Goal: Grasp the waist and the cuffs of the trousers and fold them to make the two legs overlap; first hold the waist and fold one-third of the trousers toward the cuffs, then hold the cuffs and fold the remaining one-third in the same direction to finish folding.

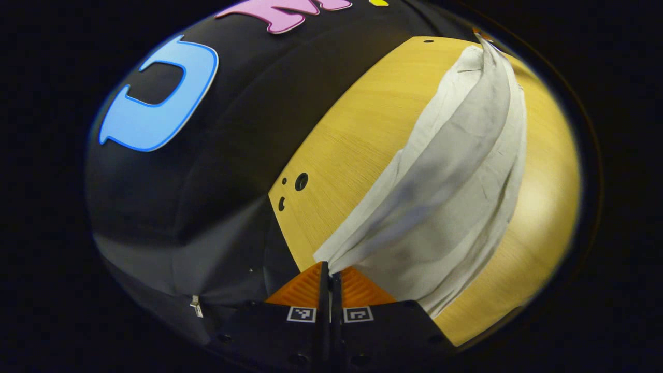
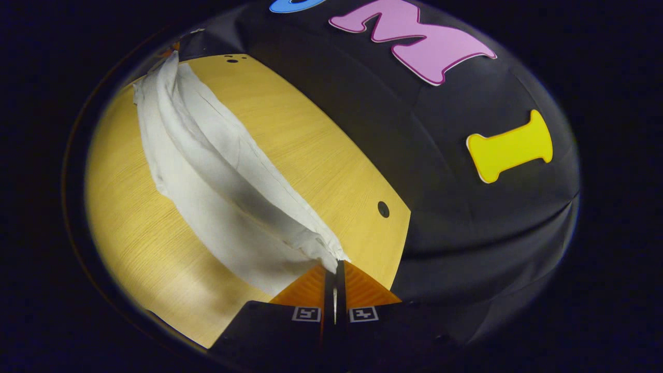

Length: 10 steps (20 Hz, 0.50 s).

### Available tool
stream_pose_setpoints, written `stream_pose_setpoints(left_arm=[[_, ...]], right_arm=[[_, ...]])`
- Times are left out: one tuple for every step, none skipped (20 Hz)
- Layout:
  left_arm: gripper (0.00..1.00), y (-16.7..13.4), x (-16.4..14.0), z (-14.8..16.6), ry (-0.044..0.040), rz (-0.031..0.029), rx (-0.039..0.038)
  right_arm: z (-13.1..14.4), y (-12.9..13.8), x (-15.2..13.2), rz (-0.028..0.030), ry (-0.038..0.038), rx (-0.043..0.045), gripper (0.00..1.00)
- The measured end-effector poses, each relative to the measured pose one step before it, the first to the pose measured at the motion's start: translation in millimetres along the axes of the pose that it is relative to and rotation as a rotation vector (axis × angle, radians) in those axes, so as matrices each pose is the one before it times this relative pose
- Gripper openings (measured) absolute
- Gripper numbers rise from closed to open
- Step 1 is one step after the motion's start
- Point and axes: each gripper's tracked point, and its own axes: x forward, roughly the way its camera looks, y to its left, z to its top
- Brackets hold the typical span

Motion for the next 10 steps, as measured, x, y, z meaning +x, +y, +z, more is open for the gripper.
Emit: stream_pose_setpoints(left_arm=[[0.05, -7.7, 15.6, -1.65, 0.03003, -0.02472, -0.00063], [0.05, -6.22, 11.7, -3.7, 0.02705, -0.02326, 0.00306], [0.05, -6.68, 9.79, -2.16, 0.02298, -0.02517, -0.00011], [0.05, -6.06, 8.44, -1.47, 0.01623, -0.01778, -0.00308], [0.05, -4.99, 8.22, -2.06, 0.02283, -0.01632, -0.00368], [0.05, -4.66, 7.65, -4.14, 0.02707, -0.01945, -0.0041], [0.05, -4.43, 4.04, -2.97, 0.01522, -0.01157, -0.00288], [0.05, -2.83, 5.14, -1.49, 0.01204, -0.01121, -0.00183], [0.05, -1.79, 4.19, -0.55, 0.00909, -0.0065, 0.00344], [0.05, 0.51, 5.2, 1.01, 0.00634, -0.00006, 0.01459]], right_arm=[[-0.86, 3.54, 10.95, 0.01255, 0.01224, -0.00314, 0.05], [-2.63, 4.04, 11.45, 0.01345, 0.01753, -0.00862, 0.05], [-1.43, 2.02, 8.64, 0.00833, 0.01241, -0.0072, 0.05], [-1.38, 3.44, 8.02, 0.01004, 0.00947, -0.00347, 0.05], [-0.97, 2.15, 8.68, 0.01073, 0.01048, 0.00183, 0.05], [-0.22, 1.85, 7.79, 0.00964, 0.00877, 0.00515, 0.05], [-0.72, 0.68, 7.98, 0.00754, 0.00845, 0.00819, 0.05], [-0.38, 0.23, 5.31, 0.002, 0.00372, 0.00953, 0.0], [-0.57, 1.84, 6.48, 0.00407, 0.00372, 0.01245, 0.05], [-2.54, 1.66, 5.59, 0.00734, 0.00878, 0.01388, 0.05]])
